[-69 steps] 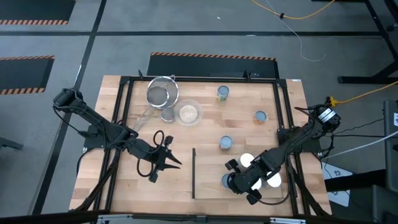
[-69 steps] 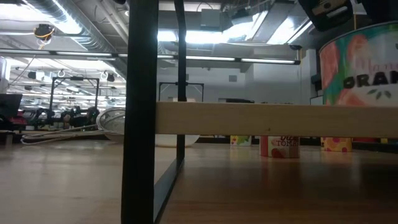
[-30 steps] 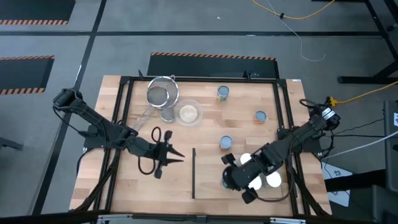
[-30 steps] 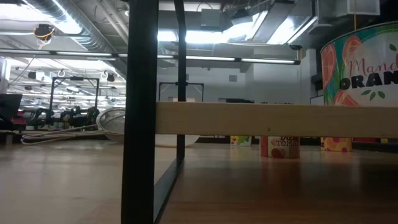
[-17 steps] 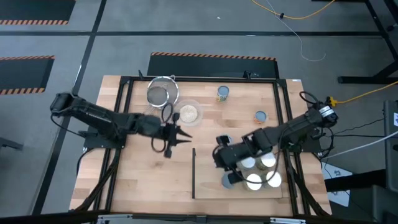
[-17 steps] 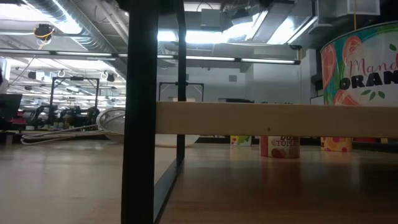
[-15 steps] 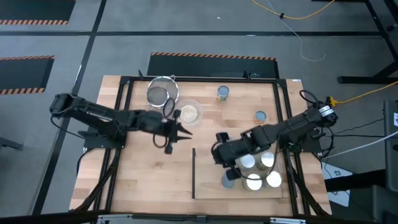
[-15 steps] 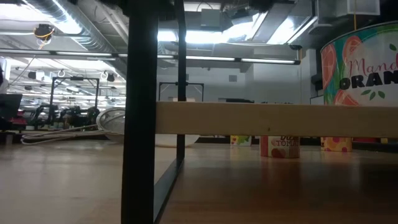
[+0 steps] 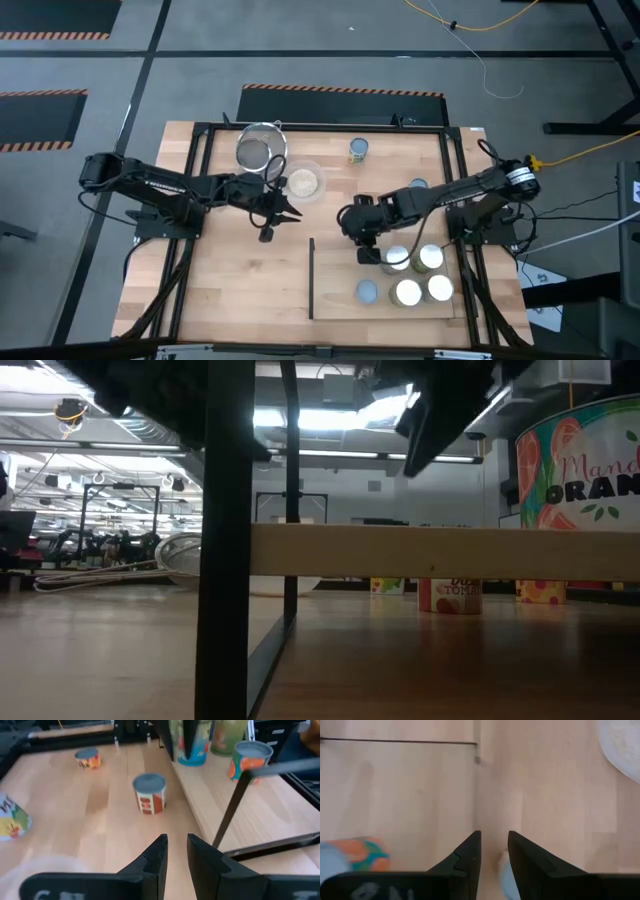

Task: Pick and place cans onto a shelf
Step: Put the red can on the shelf aligned with the other orange can

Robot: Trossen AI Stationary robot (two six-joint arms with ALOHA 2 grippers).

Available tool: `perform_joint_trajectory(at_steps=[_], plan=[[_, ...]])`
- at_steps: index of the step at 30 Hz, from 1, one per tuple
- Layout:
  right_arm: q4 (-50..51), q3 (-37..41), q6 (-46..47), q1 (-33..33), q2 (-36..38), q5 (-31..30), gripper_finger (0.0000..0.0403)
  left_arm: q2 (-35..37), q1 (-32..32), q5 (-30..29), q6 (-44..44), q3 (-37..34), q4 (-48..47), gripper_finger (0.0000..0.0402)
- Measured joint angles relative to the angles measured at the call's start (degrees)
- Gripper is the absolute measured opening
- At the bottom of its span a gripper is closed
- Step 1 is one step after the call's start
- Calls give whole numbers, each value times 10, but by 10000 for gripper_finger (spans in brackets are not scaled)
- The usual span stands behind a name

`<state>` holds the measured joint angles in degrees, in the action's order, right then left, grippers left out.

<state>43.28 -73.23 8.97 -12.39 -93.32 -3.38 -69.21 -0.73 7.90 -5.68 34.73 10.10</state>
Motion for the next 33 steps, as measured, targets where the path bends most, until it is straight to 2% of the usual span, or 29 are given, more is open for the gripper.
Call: perform_joint_trajectory(at_steps=[8,21,30,33], plan=[[21,14,14,43,0,20,101,0,0,0,26,-32,12,66],[49,17,10,89,0,19,101,0,3,-1,27,-35,17,66],[27,96,11,125,-1,20,101,0,18,-1,26,-35,17,66],[8,120,11,131,-1,41,101,0,19,-1,26,-35,16,66]])
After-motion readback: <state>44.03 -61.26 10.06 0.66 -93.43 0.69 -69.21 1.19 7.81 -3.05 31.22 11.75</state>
